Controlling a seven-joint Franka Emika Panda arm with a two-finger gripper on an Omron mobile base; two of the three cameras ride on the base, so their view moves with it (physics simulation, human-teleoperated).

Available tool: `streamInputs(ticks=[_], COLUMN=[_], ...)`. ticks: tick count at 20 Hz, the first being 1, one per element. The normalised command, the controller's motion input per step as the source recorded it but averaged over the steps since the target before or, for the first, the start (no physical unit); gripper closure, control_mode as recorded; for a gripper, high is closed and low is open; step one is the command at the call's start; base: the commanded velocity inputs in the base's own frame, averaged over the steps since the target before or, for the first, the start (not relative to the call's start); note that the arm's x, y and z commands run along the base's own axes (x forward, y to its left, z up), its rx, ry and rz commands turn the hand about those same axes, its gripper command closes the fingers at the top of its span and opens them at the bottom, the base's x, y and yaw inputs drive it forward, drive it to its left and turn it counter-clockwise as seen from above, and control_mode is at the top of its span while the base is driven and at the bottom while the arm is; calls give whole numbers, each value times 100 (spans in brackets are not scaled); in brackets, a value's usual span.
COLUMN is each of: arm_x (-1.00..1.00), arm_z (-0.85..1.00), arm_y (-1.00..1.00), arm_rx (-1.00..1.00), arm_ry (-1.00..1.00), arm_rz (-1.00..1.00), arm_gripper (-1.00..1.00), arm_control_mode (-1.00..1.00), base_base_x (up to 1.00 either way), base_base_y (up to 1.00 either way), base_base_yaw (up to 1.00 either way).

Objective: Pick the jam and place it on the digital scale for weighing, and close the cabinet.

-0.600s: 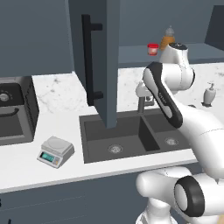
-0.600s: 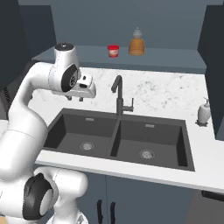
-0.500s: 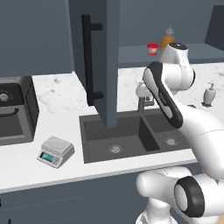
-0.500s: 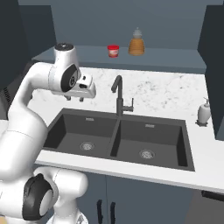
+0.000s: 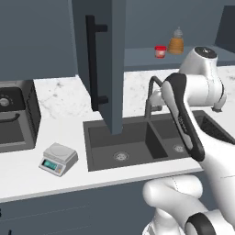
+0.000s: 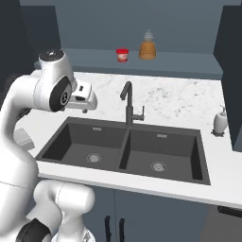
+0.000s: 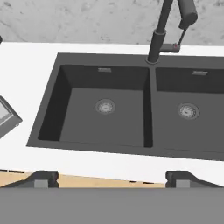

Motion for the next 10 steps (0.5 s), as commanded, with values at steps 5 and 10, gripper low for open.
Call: streamInputs(ticks=[5,10], arm_x=[-19,0], arm_z=[69,67], arm_y=[0,-6], arm_rx=[-4,-2], arm_ry=[-2,-6], arm_rz=[-8,-4], arm_gripper=[-100,-100], arm_control_mode=[-100,-100], base_base_x=[0,0], base_base_y=[0,0], base_base_yaw=[0,0])
